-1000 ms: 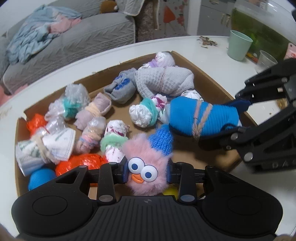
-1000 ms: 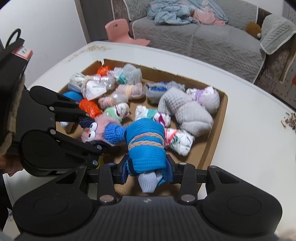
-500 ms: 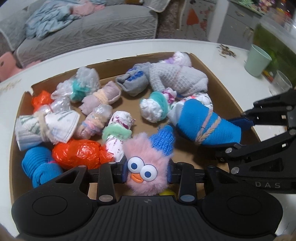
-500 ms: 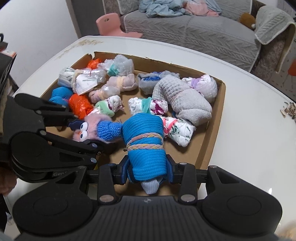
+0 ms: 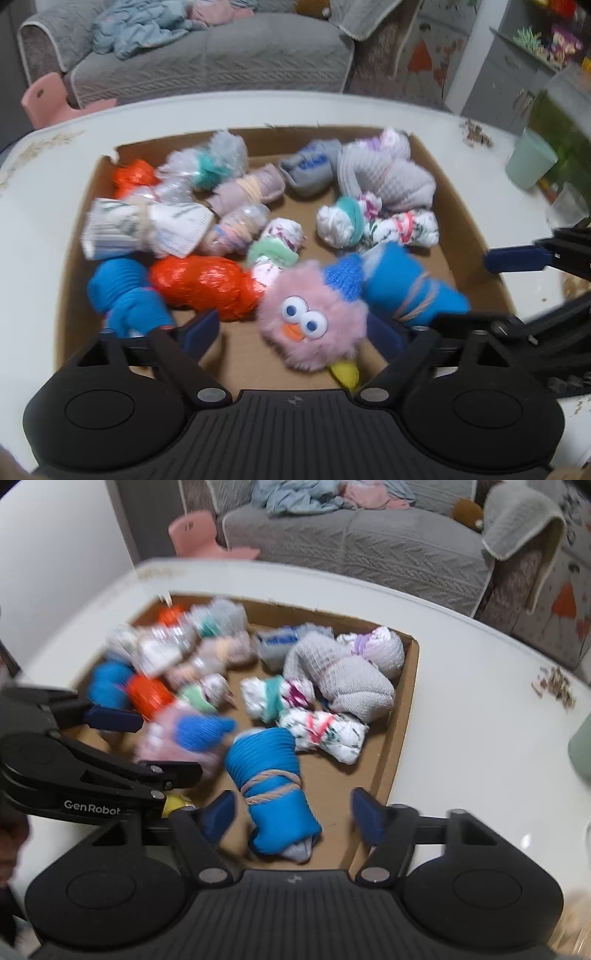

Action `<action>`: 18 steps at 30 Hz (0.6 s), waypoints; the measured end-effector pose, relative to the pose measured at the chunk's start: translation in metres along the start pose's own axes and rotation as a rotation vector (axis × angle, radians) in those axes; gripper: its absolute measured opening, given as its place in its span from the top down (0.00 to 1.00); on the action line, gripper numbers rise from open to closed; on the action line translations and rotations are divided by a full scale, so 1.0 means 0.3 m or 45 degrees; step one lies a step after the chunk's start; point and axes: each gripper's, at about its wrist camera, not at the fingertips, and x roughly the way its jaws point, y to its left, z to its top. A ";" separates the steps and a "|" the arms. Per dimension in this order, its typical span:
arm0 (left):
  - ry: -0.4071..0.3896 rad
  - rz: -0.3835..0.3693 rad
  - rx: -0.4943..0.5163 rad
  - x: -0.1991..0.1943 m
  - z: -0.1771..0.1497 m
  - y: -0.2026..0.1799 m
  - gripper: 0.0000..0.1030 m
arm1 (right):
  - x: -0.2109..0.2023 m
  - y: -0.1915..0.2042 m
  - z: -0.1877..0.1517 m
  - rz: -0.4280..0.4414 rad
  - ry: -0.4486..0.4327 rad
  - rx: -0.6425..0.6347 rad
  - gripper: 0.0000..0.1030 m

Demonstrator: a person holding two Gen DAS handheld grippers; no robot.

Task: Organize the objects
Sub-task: 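Open both grippers and lift them away from the tray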

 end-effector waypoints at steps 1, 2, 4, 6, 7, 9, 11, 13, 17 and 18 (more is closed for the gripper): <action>-0.007 -0.003 -0.012 -0.025 -0.003 0.006 0.03 | -0.023 0.012 -0.004 -0.038 -0.012 -0.004 0.04; -0.015 0.004 -0.024 -0.048 -0.007 0.010 0.01 | -0.042 0.026 -0.009 -0.064 -0.028 -0.016 0.01; -0.032 -0.006 -0.051 -0.094 -0.019 0.019 0.01 | -0.085 0.045 -0.016 -0.047 -0.063 -0.015 0.01; -0.053 0.033 -0.068 -0.134 -0.030 0.021 0.00 | -0.116 0.060 -0.019 -0.051 -0.095 -0.004 0.01; -0.055 0.082 -0.064 -0.149 -0.034 0.018 0.00 | -0.132 0.069 -0.023 -0.067 -0.112 -0.001 0.01; -0.043 0.154 -0.036 -0.176 -0.043 0.011 0.00 | -0.163 0.080 -0.033 -0.083 -0.142 0.026 0.01; -0.052 0.190 0.009 -0.206 -0.060 -0.001 0.00 | -0.189 0.098 -0.050 -0.089 -0.168 0.041 0.01; -0.094 0.184 0.056 -0.248 -0.080 -0.005 0.00 | -0.210 0.119 -0.066 -0.093 -0.196 0.037 0.01; -0.174 0.128 0.071 -0.327 -0.097 0.003 0.00 | -0.216 0.151 -0.079 -0.075 -0.215 0.019 0.01; -0.171 0.108 0.073 -0.336 -0.096 0.005 0.01 | -0.213 0.157 -0.080 -0.071 -0.213 0.015 0.01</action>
